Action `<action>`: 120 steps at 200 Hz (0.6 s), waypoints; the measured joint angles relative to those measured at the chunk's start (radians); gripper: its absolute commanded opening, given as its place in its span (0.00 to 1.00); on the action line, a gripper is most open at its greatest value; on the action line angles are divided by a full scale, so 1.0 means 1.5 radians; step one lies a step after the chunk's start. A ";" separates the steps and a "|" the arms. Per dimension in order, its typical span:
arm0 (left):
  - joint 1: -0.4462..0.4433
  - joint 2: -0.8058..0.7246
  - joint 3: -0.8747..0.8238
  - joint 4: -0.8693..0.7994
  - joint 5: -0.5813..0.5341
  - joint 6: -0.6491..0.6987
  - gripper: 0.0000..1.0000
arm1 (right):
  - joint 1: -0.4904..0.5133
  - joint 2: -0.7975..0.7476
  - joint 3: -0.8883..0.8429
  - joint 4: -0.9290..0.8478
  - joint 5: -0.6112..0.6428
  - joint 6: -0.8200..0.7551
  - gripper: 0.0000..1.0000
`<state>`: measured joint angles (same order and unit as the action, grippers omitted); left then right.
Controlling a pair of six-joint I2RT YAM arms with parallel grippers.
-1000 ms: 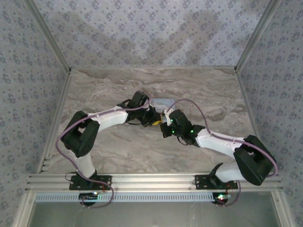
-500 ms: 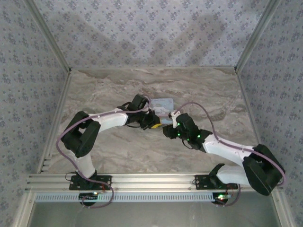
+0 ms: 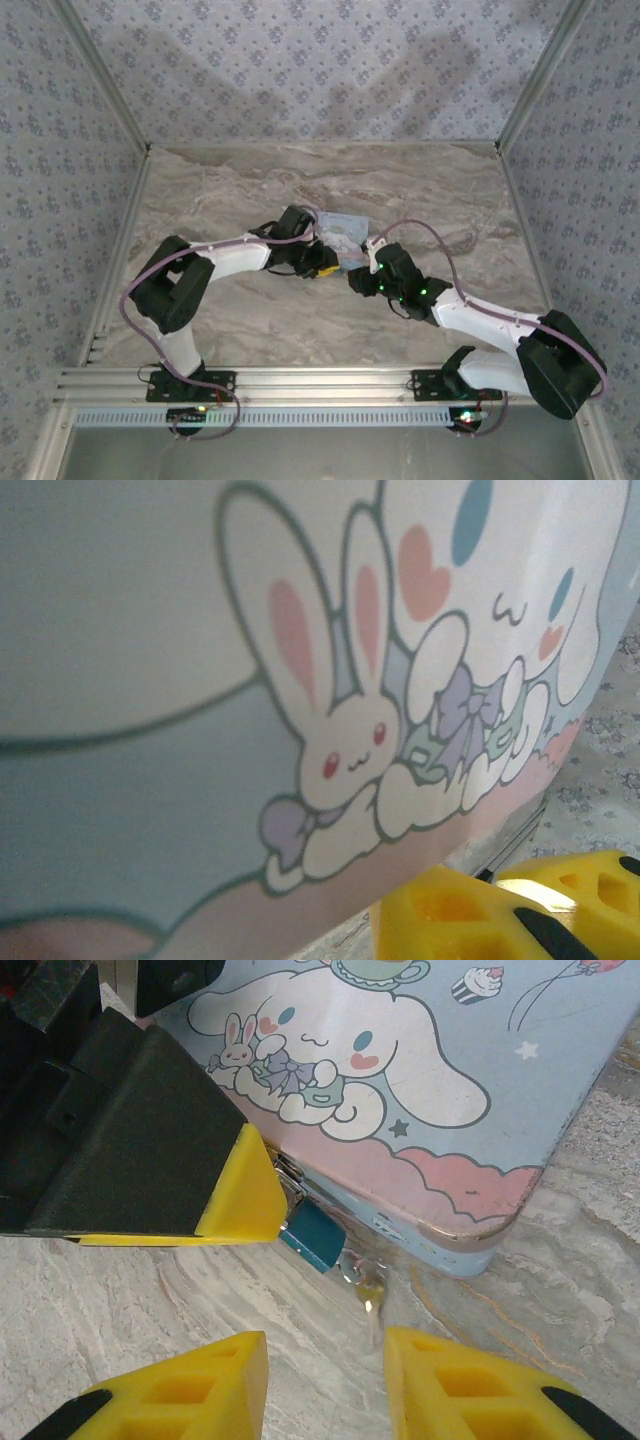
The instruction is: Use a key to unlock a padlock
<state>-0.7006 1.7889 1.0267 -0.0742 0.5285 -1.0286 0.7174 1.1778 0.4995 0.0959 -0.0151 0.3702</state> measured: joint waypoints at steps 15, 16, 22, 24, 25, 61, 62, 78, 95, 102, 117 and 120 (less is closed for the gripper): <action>0.000 -0.002 -0.002 -0.001 -0.002 0.000 0.26 | 0.000 0.000 0.000 -0.001 0.000 0.000 0.36; 0.000 -0.002 -0.003 -0.001 -0.002 0.000 0.26 | 0.000 0.000 0.000 -0.001 0.000 0.000 0.35; 0.000 -0.004 -0.004 -0.001 -0.003 0.000 0.26 | 0.000 0.000 0.000 -0.002 0.000 0.000 0.35; 0.000 -0.005 -0.005 -0.001 -0.003 0.000 0.26 | 0.000 0.000 0.000 -0.002 0.000 0.000 0.35; 0.000 -0.005 -0.006 0.000 -0.004 0.000 0.26 | 0.000 0.000 0.000 -0.002 0.000 0.000 0.35; 0.000 -0.034 -0.036 -0.011 -0.018 -0.001 0.28 | 0.000 0.000 0.000 -0.002 -0.001 0.000 0.35; 0.000 -0.036 -0.037 -0.012 -0.019 -0.001 0.28 | 0.000 0.000 0.000 -0.002 -0.001 0.000 0.35; 0.002 -0.055 -0.053 -0.024 -0.027 0.000 0.28 | 0.001 0.000 0.000 -0.002 -0.004 -0.001 0.36; 0.008 -0.078 -0.065 -0.034 -0.033 0.000 0.28 | 0.003 0.002 0.000 -0.006 -0.006 -0.003 0.36; 0.012 -0.087 -0.067 -0.038 -0.035 0.000 0.28 | 0.004 0.004 0.000 -0.007 -0.006 -0.004 0.36; 0.023 -0.105 -0.069 -0.044 -0.043 0.001 0.28 | 0.009 0.011 0.000 -0.008 -0.006 -0.009 0.36; 0.026 -0.110 -0.070 -0.045 -0.046 0.003 0.28 | 0.010 0.012 0.000 -0.009 -0.006 -0.011 0.36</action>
<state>-0.6621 1.6245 0.9211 -0.1410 0.4603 -1.0237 0.7330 1.1965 0.4999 0.0830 -0.0238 0.3538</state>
